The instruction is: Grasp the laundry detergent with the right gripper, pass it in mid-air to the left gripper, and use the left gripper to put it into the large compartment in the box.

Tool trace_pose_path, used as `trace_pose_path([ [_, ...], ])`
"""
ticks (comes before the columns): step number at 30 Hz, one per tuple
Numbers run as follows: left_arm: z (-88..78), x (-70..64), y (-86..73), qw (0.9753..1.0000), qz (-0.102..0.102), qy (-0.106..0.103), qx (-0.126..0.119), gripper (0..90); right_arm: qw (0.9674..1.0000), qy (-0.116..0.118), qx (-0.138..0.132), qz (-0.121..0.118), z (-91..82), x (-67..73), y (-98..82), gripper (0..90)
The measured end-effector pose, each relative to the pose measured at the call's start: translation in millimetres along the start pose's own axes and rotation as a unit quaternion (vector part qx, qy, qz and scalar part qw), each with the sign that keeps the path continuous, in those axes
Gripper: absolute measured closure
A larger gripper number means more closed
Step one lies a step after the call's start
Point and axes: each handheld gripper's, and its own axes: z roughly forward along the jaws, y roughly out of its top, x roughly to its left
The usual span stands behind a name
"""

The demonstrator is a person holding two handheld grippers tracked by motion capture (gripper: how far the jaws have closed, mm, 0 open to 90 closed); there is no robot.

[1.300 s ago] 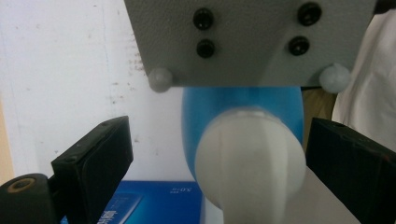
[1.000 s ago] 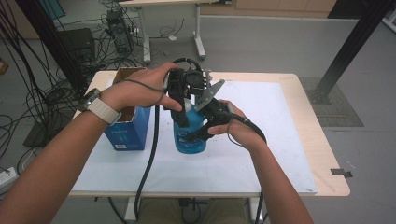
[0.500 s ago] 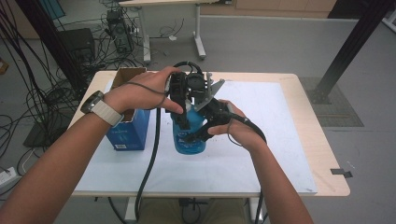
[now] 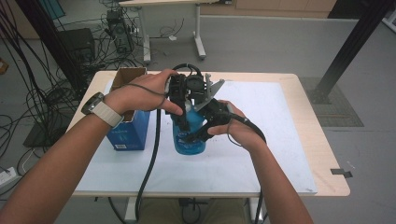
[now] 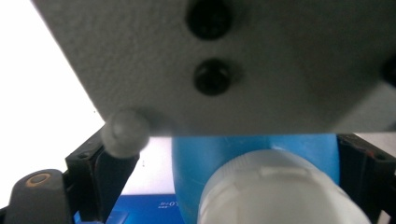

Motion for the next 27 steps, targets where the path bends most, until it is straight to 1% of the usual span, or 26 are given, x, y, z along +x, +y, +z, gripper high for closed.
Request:
trace_pose_path([
  [3, 0.3, -0.4, -0.2, 1.0, 0.0, -0.004, -0.002, 14.6, 1.0, 0.0, -0.003, 0.003, 0.2, 0.1, -0.1, 43.4],
  [9, 0.8, -0.8, 0.3, 1.0, 0.002, -0.006, -0.004, 18.2, 1.0, 0.002, -0.004, 0.004, -0.5, 0.1, -0.7, 43.4],
  [10, 0.7, -0.8, 0.4, 1.0, 0.003, -0.006, -0.003, 18.9, 0.9999, 0.001, -0.001, 0.015, -1.4, 2.1, -0.2, 43.5],
  [15, 0.9, -0.3, 0.0, 0.9999, 0.004, -0.011, -0.007, 23.4, 1.0, 0.002, -0.007, 0.004, -0.6, 0.3, -1.0, 43.5],
  [18, 1.0, -0.4, -0.2, 0.9999, 0.003, -0.012, -0.009, 25.6, 0.9999, 0.002, -0.007, 0.007, -0.7, 0.5, -1.0, 43.5],
  [20, 0.9, -0.4, -0.3, 0.9999, 0.003, -0.013, -0.009, 27.1, 0.9999, 0.002, -0.005, 0.015, -1.1, 1.7, -0.4, 43.5],
  [22, 0.7, -0.3, -0.5, 0.9998, 0.003, -0.016, -0.011, 29.6, 0.9999, 0.002, -0.006, 0.015, -1.1, 1.8, -0.2, 43.5],
  [23, 0.8, -0.3, -0.6, 0.9998, 0.002, -0.016, -0.012, 30.0, 0.9999, 0.003, -0.01, 0.005, -0.7, 0.4, -0.6, 43.5],
  [25, 0.8, -0.2, -0.9, 0.9997, 0.002, -0.02, -0.013, 30.5, 0.9999, 0.002, -0.008, 0.007, -0.8, 0.5, -0.4, 43.5],
  [26, 0.7, -0.3, -1.1, 0.9997, 0.002, -0.021, -0.014, 32.5, 0.9999, 0.002, -0.009, 0.006, -0.9, 0.5, -0.4, 43.5],
  [27, 0.6, -0.9, -1.0, 0.9997, 0.006, -0.022, -0.013, 33.7, 0.9999, 0.002, -0.01, 0.007, -0.9, 0.5, -0.5, 43.5],
])
